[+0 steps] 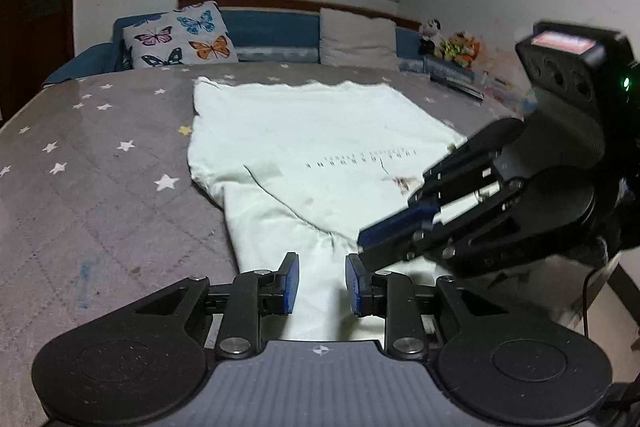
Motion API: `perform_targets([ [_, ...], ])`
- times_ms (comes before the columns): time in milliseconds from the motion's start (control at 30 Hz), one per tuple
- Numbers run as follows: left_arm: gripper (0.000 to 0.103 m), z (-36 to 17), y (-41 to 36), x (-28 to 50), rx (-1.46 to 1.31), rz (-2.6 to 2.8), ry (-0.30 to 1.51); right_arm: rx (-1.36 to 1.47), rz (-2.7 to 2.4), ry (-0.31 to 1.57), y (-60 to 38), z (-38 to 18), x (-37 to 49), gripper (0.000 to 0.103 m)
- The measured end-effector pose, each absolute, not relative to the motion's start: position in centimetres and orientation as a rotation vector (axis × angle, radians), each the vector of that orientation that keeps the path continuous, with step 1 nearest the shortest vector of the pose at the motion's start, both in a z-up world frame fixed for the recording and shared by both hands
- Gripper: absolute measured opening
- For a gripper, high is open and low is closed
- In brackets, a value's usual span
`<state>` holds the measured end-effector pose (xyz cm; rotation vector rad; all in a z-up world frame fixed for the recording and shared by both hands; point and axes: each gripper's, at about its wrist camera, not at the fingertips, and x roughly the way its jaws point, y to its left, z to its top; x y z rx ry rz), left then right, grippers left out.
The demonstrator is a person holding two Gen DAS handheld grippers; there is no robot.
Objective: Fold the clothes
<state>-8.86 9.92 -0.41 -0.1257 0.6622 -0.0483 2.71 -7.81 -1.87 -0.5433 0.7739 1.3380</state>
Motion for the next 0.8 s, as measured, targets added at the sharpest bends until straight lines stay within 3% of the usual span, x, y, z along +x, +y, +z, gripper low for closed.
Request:
perform_targets([
  [67,0.030,-0.4,9.6,-9.2,-0.103,-0.069,0.665,-0.529,1.328,0.762,-8.4,-1.3,2.8,0.012],
  [133,0.039,-0.3,9.0,-9.7,-0.065,-0.099,0.662,-0.512,1.309,0.744,-9.4,-0.4,3.1,0.015],
  [300,0.045,0.0,7.1,-11.0,0.058,-0.198,0.648,-0.491,1.228,0.726,-12.8,0.9,3.9,0.018],
  [400,0.045,-0.5,6.0,-11.1,0.132,-0.241,0.659,-0.489,1.173,0.731,-15.0,1.2,4.1,0.029],
  [800,0.045,-1.3,6.6,-12.6,0.221,-0.204,0.713,-0.428,1.088,0.757,-20.7,1.3,2.6,0.030],
])
